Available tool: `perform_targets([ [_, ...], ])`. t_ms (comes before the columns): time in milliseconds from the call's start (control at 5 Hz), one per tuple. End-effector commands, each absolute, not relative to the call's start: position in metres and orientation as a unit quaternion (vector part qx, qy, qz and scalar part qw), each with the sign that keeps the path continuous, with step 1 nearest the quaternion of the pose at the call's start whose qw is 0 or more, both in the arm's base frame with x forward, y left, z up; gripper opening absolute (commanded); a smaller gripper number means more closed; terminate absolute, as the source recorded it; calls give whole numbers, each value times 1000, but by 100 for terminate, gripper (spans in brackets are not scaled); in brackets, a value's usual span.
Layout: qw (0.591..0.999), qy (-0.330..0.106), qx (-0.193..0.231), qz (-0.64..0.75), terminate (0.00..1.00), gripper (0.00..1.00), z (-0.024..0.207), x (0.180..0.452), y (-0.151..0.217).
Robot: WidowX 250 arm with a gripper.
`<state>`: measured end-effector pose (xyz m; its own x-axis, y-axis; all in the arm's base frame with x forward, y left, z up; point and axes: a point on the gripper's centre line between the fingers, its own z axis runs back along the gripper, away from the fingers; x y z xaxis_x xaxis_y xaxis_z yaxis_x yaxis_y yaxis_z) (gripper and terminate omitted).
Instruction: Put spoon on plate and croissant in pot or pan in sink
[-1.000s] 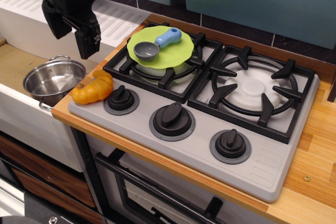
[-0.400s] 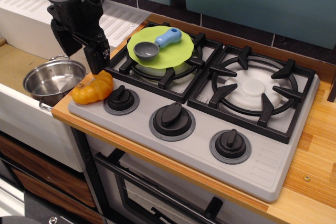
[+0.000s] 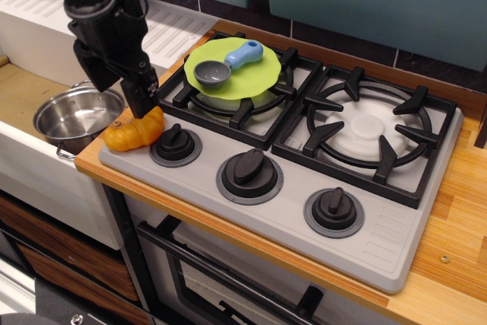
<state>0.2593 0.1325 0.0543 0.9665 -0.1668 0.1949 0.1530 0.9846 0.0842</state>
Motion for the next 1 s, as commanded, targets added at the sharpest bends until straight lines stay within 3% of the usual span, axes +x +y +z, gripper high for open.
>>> perform_targets([
  [0,987,-131,44,-85,0,100,60,260,140],
  [800,988,-132,15,-79,0,100,53,257,128],
])
